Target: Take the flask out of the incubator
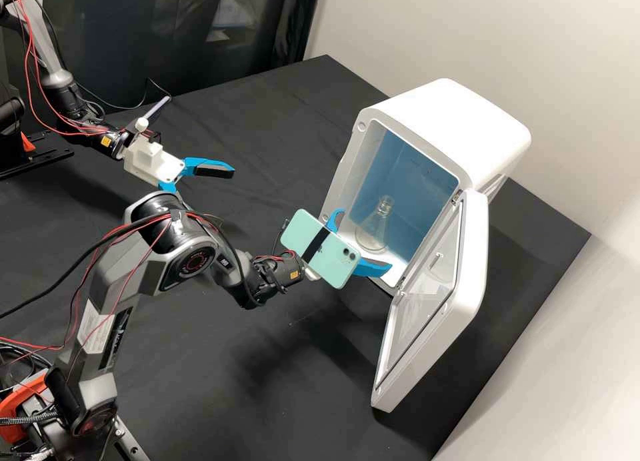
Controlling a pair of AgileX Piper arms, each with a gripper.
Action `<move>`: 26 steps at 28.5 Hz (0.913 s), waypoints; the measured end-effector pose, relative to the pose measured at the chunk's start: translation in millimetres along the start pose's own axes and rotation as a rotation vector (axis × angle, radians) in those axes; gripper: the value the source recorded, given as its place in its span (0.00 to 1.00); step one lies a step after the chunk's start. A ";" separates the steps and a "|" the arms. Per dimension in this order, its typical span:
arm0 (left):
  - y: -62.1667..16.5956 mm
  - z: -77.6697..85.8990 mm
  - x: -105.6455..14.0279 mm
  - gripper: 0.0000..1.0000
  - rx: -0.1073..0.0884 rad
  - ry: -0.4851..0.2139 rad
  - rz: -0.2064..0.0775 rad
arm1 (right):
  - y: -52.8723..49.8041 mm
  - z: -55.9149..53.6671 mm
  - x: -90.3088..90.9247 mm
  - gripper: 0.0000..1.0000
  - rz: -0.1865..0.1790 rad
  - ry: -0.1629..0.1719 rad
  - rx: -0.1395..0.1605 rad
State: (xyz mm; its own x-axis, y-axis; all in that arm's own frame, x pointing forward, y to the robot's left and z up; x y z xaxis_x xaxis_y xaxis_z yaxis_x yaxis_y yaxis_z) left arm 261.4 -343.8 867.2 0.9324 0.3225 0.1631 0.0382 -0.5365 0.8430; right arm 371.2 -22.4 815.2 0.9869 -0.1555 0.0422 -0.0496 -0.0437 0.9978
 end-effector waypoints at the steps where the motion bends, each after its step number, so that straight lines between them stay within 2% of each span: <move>1: -0.2 1.2 0.1 1.00 0.000 -0.004 -0.001 | 0.7 -0.9 4.4 1.00 0.003 0.001 -0.005; 4: -0.3 1.8 0.1 1.00 0.001 -0.007 -0.001 | 2.2 -1.1 13.0 1.00 0.011 -0.016 -0.017; 6: -0.3 1.8 0.1 1.00 0.001 -0.007 -0.001 | 3.8 -2.6 20.2 1.00 0.023 -0.031 -0.014; 10: -0.3 1.8 0.1 1.00 0.001 -0.007 -0.001 | 2.2 -9.5 36.8 1.00 0.035 -0.045 -0.020; 15: -0.3 1.8 0.1 1.00 0.001 -0.007 -0.001 | -3.5 -20.7 52.2 1.00 0.015 -0.060 -0.043; 18: -0.3 1.8 0.1 1.00 0.001 -0.007 -0.001 | -5.2 -28.8 58.1 1.00 0.012 -0.063 -0.042; 26: -0.3 1.8 0.1 1.00 0.001 -0.007 -0.001 | -12.2 -41.6 62.3 1.00 -0.014 -0.054 -0.063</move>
State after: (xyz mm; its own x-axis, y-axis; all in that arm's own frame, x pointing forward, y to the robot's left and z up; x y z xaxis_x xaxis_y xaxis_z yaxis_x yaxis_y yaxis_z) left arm 262.1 -345.0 866.0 0.9347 0.3181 0.1587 0.0396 -0.5367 0.8428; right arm 439.7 9.5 807.7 0.9777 -0.2081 0.0269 -0.0241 0.0160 0.9996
